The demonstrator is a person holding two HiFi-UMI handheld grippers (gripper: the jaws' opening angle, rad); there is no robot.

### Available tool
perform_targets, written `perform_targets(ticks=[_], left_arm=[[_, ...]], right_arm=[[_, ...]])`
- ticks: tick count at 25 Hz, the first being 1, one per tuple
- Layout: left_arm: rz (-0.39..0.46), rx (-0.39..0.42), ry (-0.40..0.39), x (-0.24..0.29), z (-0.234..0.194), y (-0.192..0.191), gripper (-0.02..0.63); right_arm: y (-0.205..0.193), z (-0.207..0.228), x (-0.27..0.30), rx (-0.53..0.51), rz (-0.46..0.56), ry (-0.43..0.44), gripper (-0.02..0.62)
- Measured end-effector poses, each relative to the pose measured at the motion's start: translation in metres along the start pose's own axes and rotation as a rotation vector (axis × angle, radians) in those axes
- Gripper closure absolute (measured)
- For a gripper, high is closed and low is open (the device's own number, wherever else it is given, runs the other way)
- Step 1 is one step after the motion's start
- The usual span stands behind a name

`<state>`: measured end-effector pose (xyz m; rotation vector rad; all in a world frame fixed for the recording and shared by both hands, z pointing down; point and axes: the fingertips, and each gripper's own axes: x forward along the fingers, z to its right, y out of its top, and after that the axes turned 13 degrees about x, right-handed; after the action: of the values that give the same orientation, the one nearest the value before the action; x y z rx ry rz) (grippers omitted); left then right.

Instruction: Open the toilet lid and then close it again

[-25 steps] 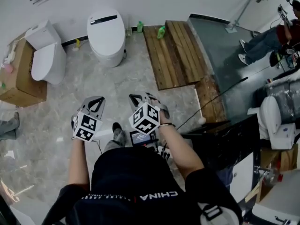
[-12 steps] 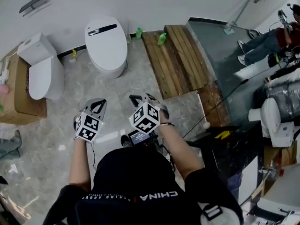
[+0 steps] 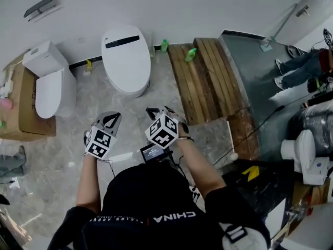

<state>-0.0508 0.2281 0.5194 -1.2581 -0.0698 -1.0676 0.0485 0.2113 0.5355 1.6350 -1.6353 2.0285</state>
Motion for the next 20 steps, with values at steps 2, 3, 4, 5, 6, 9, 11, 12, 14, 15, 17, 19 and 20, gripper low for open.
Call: perform_targets(ticks=[2, 3, 4, 5, 6, 9, 11, 12, 14, 15, 17, 19, 20], left_arm=[[-0.017, 0.009, -0.001, 0.020, -0.018, 0.001, 0.596], [-0.027, 0.013, 0.002, 0.030, -0.031, 0.002, 0.595], [-0.037, 0.014, 0.008, 0.041, -0.044, 0.005, 0.595], [-0.046, 0.011, 0.013, 0.052, -0.058, 0.008, 0.595], [-0.055, 0.005, 0.019, 0.062, -0.072, 0.012, 0.596], [-0.084, -0.010, 0.045, 0.089, -0.114, 0.019, 0.596], [-0.096, -0.025, 0.058, 0.107, -0.137, 0.023, 0.595], [-0.099, -0.032, 0.061, 0.115, -0.147, 0.026, 0.595], [-0.111, -0.034, 0.069, 0.132, -0.164, 0.032, 0.596], [-0.119, -0.033, 0.073, 0.139, -0.171, 0.035, 0.595], [-0.127, -0.033, 0.080, 0.152, -0.183, 0.038, 0.595], [-0.133, -0.037, 0.081, 0.158, -0.189, 0.037, 0.595], [-0.138, -0.040, 0.077, 0.160, -0.190, 0.034, 0.596]], right_arm=[[0.010, 0.021, 0.021, 0.002, -0.001, 0.023, 0.580], [0.017, 0.033, 0.031, 0.001, 0.000, 0.035, 0.580], [0.025, 0.045, 0.040, -0.003, 0.002, 0.047, 0.580], [0.034, 0.058, 0.048, -0.013, 0.003, 0.058, 0.580], [0.043, 0.071, 0.055, -0.023, 0.004, 0.069, 0.580], [0.067, 0.112, 0.079, -0.039, 0.009, 0.092, 0.580], [0.079, 0.136, 0.093, -0.048, 0.009, 0.105, 0.580], [0.084, 0.148, 0.099, -0.054, 0.008, 0.112, 0.580], [0.090, 0.169, 0.108, -0.065, 0.009, 0.126, 0.580], [0.092, 0.179, 0.113, -0.069, 0.009, 0.131, 0.580], [0.094, 0.195, 0.124, -0.076, 0.003, 0.140, 0.580], [0.096, 0.202, 0.135, -0.085, -0.005, 0.149, 0.580], [0.097, 0.203, 0.139, -0.086, -0.007, 0.152, 0.580]])
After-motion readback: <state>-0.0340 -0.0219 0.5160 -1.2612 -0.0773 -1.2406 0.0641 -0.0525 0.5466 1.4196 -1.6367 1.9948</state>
